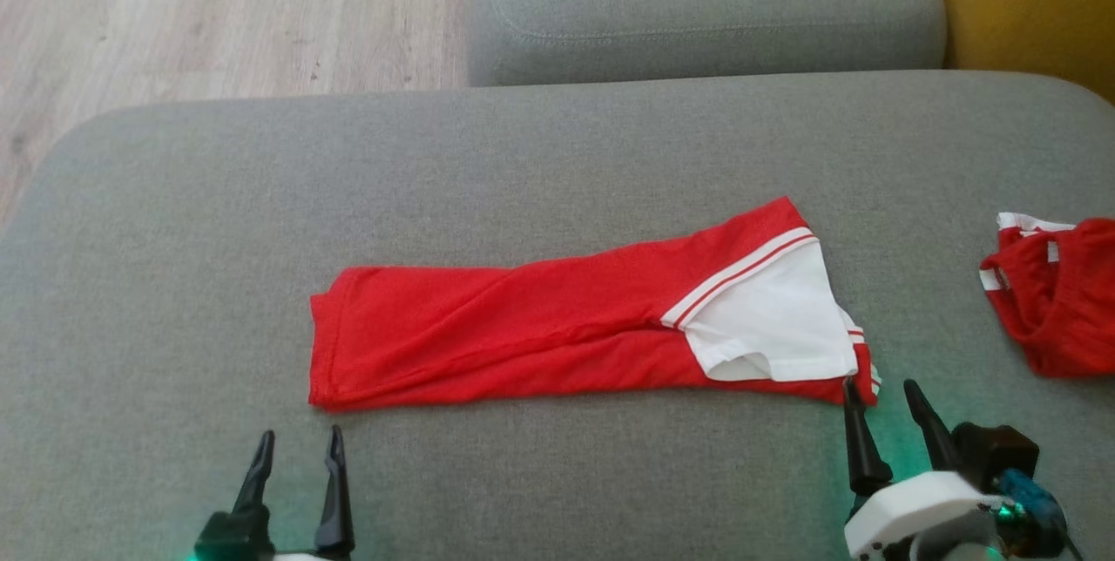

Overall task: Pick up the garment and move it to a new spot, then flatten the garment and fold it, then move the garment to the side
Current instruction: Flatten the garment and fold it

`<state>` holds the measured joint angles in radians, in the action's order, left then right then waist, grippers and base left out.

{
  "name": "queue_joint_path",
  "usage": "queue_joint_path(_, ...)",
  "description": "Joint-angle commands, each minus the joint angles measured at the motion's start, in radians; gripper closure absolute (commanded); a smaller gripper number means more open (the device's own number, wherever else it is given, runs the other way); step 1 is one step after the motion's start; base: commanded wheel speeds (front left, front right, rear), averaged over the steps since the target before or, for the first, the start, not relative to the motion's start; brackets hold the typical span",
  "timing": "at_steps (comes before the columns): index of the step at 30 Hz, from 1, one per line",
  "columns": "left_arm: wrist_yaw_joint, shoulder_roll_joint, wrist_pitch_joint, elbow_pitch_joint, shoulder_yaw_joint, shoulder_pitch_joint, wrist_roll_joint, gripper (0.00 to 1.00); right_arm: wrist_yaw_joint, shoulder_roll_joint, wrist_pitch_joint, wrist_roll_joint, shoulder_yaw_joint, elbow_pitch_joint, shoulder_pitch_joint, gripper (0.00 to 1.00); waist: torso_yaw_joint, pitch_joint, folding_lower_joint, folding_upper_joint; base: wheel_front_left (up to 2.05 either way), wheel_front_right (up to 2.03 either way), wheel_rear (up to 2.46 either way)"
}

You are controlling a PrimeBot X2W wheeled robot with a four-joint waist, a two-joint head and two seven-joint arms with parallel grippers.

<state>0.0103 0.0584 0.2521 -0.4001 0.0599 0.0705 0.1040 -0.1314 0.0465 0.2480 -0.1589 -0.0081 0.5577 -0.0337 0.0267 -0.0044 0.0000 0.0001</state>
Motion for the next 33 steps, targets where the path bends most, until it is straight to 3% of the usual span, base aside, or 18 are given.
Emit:
queue_joint_path(1, 0.005, -0.001, 0.01, 0.032, -0.029, -0.027, -0.008, 0.0, 0.001, 0.004, 0.014, -0.007, 0.019, -0.013, -0.067, 0.0, 0.0, 0.007, 0.0, -0.0001, 0.0, 0.0, 0.0)
queue_joint_path(13, 0.033, -0.008, 0.01, -0.013, 0.046, -0.089, 0.027, 0.0, 0.001, 0.004, -0.051, 0.091, -0.056, 0.232, -0.377, 0.0, 0.051, 0.109, 0.0, -0.0001, 0.0, 0.0, 0.0)
queue_joint_path(18, 0.05, -0.008, 0.01, -0.073, 0.09, -0.113, 0.059, 0.0, 0.001, 0.004, -0.126, 0.129, -0.12, 0.375, -0.424, 0.0, 0.086, 0.13, 0.0, -0.0001, 0.0, 0.0, 0.0)
queue_joint_path(22, 0.051, -0.008, 0.01, -0.09, 0.101, -0.122, 0.069, 0.0, 0.001, 0.004, -0.156, 0.09, -0.099, 0.483, -0.416, 0.0, 0.101, 0.132, 0.0, -0.0001, 0.0, 0.0, 0.0)
queue_joint_path(24, 0.049, -0.008, 0.01, -0.095, 0.098, -0.12, 0.072, 0.0, 0.001, 0.004, -0.149, 0.064, -0.079, 0.516, -0.407, 1.0, 0.1, 0.129, 0.0, -0.0001, 0.0, 0.0, 0.0)
queue_joint_path(28, 0.045, -0.008, 0.01, -0.1, 0.087, -0.112, 0.074, 0.0, 0.001, 0.005, -0.099, 0.036, -0.09, 0.533, -0.405, 1.0, 0.085, 0.123, 0.0, -0.0001, 0.0, 0.0, 0.0)
queue_joint_path(33, 0.048, -0.008, 0.01, -0.095, 0.084, -0.109, 0.071, 0.0, 0.001, 0.054, -0.012, 0.034, -0.162, 0.505, -0.42, 1.0, 0.041, 0.105, 0.0, -0.0001, 0.0, 0.0, 0.0)
